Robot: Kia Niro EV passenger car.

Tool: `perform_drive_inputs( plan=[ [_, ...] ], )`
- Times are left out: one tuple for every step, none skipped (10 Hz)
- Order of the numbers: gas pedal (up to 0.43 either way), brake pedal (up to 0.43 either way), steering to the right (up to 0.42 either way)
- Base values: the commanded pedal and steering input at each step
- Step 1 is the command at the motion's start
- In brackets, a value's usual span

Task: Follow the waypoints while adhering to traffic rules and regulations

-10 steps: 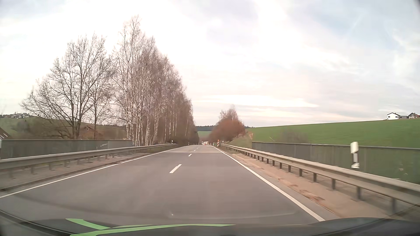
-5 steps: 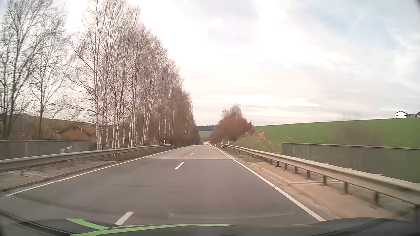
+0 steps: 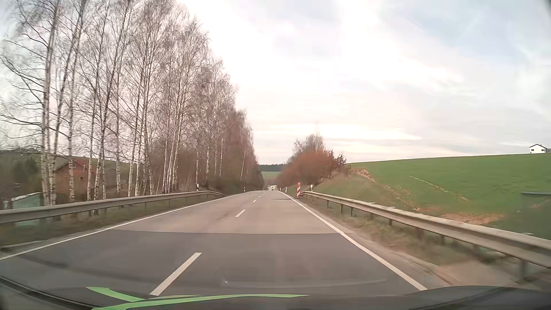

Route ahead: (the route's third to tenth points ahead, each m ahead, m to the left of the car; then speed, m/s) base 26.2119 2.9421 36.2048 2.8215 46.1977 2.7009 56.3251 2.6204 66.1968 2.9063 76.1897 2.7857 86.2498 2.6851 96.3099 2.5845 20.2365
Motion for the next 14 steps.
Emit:
perform_drive_inputs(
  plan=[
    [0.087, 0.0, 0.0],
    [0.087, 0.0, 0.001],
    [0.087, 0.0, 0.001],
    [0.087, 0.0, 0.002],
    [0.087, 0.0, 0.003],
    [0.087, 0.0, 0.003],
    [0.087, 0.0, 0.003],
    [0.087, 0.0, 0.003],
    [0.087, 0.0, 0.003],
    [0.087, 0.0, 0.001],
    [0.087, 0.0, 0.001],
    [0.087, 0.0, 0.001],
    [0.087, 0.0, 0.001],
    [0.087, 0.0, 0.001]
  ],
)
